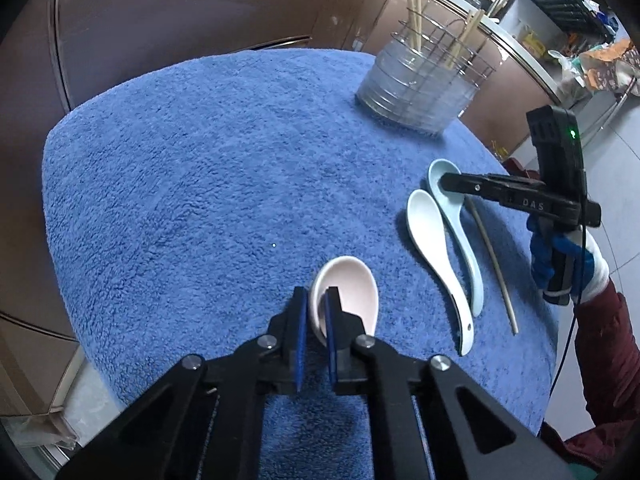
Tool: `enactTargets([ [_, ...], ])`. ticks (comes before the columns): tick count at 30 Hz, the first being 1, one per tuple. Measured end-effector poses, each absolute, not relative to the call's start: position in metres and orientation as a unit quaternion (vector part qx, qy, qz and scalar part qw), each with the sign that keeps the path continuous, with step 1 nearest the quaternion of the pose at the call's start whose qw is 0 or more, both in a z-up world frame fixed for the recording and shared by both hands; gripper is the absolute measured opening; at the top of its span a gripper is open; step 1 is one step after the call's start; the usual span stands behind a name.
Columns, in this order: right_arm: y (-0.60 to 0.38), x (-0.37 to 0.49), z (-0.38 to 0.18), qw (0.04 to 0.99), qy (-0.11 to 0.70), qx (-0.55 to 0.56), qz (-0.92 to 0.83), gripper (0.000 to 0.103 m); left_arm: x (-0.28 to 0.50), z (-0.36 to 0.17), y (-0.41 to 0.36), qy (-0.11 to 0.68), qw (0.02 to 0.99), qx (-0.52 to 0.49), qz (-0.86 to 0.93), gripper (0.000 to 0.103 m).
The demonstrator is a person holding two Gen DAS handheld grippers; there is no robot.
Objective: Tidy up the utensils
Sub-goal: 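Close the right tool on the light blue spoon while the left tool grasps the pink spoon, then lift both held spoons and carry them over the utensil holder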
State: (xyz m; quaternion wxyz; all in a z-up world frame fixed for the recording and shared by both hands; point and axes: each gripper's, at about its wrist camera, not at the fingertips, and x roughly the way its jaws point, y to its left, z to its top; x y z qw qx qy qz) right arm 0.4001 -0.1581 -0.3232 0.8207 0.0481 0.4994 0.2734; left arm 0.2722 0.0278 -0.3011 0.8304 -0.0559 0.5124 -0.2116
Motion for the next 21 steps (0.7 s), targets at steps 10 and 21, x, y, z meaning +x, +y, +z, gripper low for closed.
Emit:
enactTargets([
  [10, -0.153, 0.364, -0.289, 0.861, 0.450, 0.024, 0.236, 0.006, 0.245, -0.270, 0.033, 0.457, 0.871, -0.053, -0.174, 0.006],
  [21, -0.160, 0.288, -0.236, 0.894, 0.395, -0.013, 0.210, 0.006, 0.192, -0.216, 0.046, 0.383, 0.910, -0.063, -0.145, 0.006],
])
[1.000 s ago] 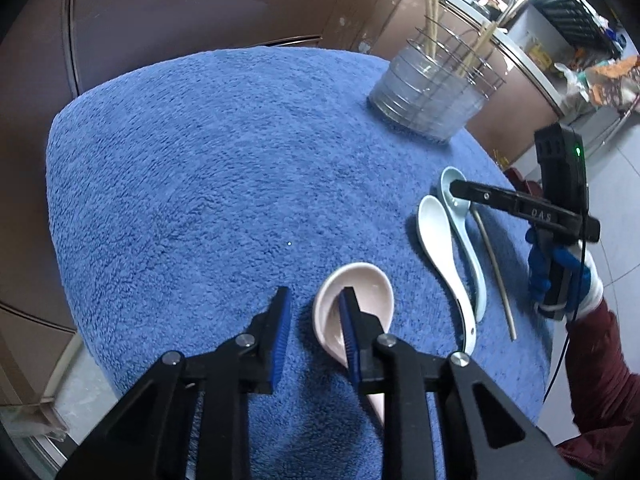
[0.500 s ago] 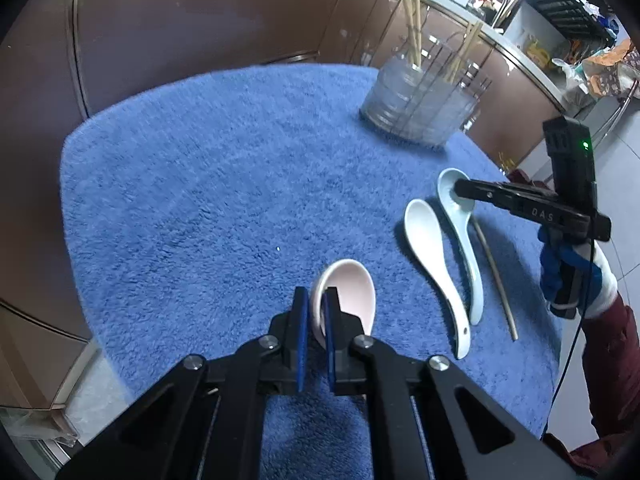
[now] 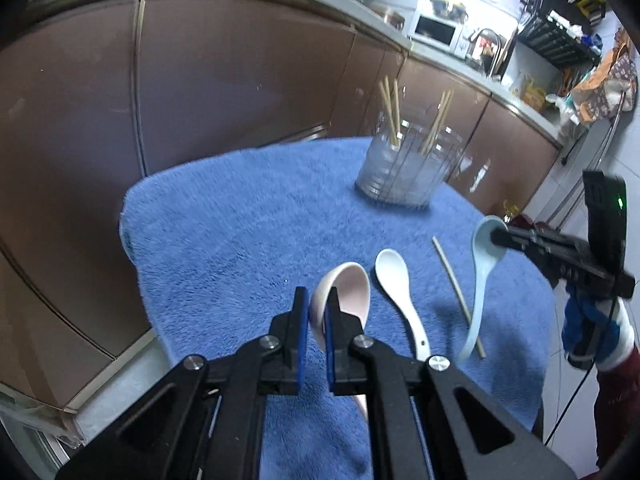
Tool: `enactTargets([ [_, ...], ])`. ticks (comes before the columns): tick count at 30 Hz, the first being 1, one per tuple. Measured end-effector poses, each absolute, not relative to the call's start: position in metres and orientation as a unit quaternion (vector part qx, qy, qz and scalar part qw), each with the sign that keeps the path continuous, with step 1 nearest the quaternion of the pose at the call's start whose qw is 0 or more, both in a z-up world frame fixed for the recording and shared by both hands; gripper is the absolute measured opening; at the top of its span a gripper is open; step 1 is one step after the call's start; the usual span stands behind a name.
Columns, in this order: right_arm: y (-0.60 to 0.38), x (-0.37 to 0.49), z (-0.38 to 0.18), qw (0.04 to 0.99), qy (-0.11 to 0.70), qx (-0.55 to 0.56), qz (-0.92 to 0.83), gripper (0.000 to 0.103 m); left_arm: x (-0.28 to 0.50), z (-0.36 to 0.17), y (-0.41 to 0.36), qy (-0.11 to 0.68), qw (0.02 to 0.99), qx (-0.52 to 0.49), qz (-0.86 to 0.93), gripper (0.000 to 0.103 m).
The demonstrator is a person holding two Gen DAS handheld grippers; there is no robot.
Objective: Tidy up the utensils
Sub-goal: 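Lift both held spoons and carry them over the utensil holder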
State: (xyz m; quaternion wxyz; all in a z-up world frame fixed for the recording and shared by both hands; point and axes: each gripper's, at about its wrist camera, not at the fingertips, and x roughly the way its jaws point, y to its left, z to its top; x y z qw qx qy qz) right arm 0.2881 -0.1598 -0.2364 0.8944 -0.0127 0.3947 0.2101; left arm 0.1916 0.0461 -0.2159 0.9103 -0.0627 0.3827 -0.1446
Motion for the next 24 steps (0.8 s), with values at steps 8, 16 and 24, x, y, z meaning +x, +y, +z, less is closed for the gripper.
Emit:
enactTargets([
  [8, -0.158, 0.228, -0.196, 0.918, 0.347, -0.024, 0.192, 0.006, 0.151, -0.172, 0.050, 0.323, 0.934, -0.065, -0.134, 0.006],
  [16, -0.171, 0.212, -0.137, 0.950, 0.279, -0.036, 0.138, 0.006, 0.166, -0.111, 0.044, 0.252, 0.959, -0.069, -0.108, 0.006],
  [24, -0.189, 0.251, -0.097, 0.974, 0.210, -0.051, 0.063, 0.006, 0.232, -0.059, 0.004, 0.188, 0.977, -0.061, -0.084, 0.006],
])
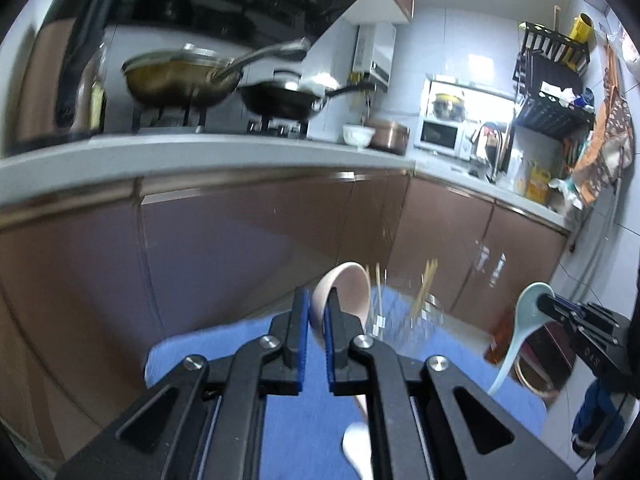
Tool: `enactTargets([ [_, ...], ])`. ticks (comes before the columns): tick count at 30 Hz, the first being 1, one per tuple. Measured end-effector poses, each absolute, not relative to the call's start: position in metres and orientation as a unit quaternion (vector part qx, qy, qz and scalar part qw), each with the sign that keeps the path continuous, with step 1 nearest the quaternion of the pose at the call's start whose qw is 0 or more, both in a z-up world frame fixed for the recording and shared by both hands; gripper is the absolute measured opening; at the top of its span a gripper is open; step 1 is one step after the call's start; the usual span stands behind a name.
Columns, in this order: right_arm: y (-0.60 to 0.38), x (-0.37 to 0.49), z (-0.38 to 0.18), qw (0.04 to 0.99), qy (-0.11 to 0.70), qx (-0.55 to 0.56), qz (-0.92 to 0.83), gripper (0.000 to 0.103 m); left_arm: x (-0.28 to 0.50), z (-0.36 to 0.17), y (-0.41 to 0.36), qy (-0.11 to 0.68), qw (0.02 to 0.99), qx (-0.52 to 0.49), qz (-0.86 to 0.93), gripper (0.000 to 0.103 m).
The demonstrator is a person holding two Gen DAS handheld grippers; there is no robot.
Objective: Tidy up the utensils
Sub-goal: 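Lift both held spoons and carry them over the utensil holder, then lower both spoons into the holder and open both tools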
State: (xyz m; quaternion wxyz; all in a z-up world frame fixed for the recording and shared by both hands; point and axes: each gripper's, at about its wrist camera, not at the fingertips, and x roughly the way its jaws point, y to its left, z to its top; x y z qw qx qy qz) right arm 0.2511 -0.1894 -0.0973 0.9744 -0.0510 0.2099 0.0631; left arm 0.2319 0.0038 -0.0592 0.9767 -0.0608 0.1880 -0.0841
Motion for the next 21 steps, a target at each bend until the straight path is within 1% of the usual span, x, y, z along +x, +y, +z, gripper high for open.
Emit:
enactTargets([
  [5, -0.203, 0.296, -0.079, 0.985, 0.165, -0.057, 0.018, 0.006, 0.285, -0.042, -0.031, 0.144, 0.985, -0.066, -0.066, 0.006],
  [9, -0.211, 0.335, -0.085, 0.987, 0.144, -0.063, -0.016, 0.006, 0.323, -0.044, -0.061, 0.122, 0.989, -0.062, -0.057, 0.006],
  [13, -0.214, 0.363, -0.099, 0.987, 0.138, -0.070, -0.033, 0.006, 0.357, -0.058, -0.086, 0.111, 0.991, -0.057, -0.043, 0.006],
  [21, -0.211, 0.390, -0.131, 0.987, 0.126, -0.083, -0.053, 0.006, 0.396, -0.095, -0.109, 0.119, 0.991, -0.063, -0.020, 0.006],
])
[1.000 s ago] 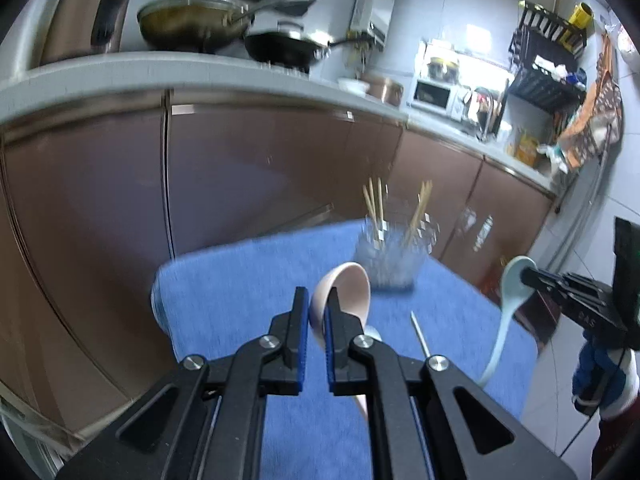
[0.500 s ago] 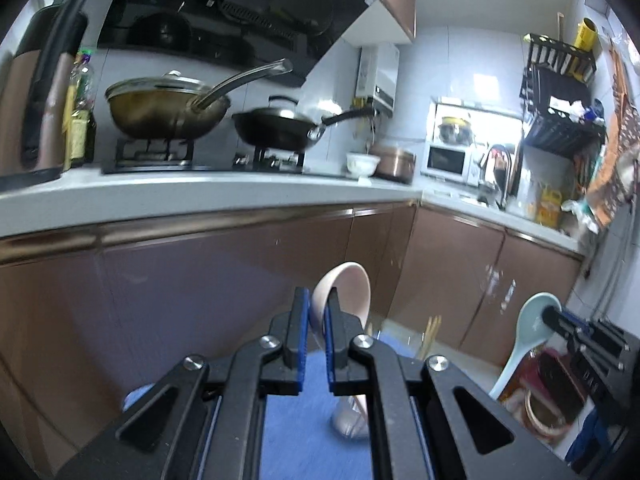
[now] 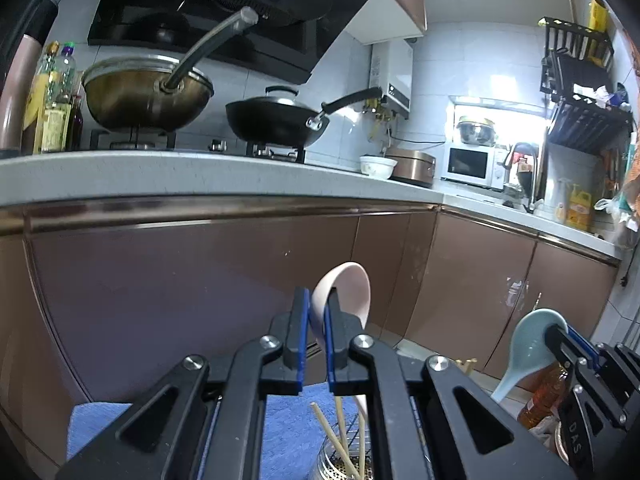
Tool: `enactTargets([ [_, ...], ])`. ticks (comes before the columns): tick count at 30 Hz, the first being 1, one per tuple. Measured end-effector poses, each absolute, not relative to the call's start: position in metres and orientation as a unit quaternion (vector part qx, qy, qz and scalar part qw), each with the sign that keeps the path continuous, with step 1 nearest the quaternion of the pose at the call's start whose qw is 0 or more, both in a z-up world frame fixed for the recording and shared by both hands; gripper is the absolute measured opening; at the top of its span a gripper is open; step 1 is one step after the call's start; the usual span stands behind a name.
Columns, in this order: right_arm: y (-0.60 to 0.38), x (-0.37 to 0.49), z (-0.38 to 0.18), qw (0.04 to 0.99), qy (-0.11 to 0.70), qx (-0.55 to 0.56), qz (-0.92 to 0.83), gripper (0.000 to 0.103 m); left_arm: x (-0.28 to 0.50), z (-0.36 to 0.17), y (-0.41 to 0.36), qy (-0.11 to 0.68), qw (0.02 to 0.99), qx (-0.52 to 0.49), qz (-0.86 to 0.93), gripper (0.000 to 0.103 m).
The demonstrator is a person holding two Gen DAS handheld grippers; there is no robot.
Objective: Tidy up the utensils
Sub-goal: 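Lower both spoons into the holder and open both tools, then withdraw both open tools up and away from the holder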
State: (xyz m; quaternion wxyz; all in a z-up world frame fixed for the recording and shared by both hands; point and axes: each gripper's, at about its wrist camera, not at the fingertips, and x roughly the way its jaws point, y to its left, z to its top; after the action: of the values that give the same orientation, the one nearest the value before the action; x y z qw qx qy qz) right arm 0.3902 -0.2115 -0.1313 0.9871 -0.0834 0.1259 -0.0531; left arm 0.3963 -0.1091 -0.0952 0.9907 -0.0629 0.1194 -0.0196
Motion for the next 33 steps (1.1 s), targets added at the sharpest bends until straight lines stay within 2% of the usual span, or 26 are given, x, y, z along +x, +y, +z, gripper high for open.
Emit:
enactTargets([
  [16, -0.210, 0.409, -0.173, 0.984, 0.134, -0.095, -0.067, 0.007, 0.418, -0.154, -0.133, 0.101, 0.992, -0.073, 0.010, 0.007],
  [20, -0.208, 0.409, -0.182, 0.984, 0.137, -0.092, -0.063, 0.009, 0.416, -0.167, -0.136, 0.092, 0.993, -0.074, 0.008, 0.010],
  [25, -0.208, 0.404, -0.190, 0.984, 0.145, -0.087, -0.053, 0.027, 0.410, -0.175, -0.135, 0.087, 0.993, -0.075, -0.001, 0.029],
  [31, -0.207, 0.396, -0.188, 0.985, 0.143, -0.079, -0.047, 0.032, 0.402, -0.170, -0.117, 0.097, 0.991, -0.091, -0.002, 0.035],
  [33, -0.209, 0.392, -0.186, 0.986, 0.140, -0.076, -0.047, 0.033, 0.396, -0.163, -0.108, 0.093, 0.991, -0.097, 0.002, 0.041],
])
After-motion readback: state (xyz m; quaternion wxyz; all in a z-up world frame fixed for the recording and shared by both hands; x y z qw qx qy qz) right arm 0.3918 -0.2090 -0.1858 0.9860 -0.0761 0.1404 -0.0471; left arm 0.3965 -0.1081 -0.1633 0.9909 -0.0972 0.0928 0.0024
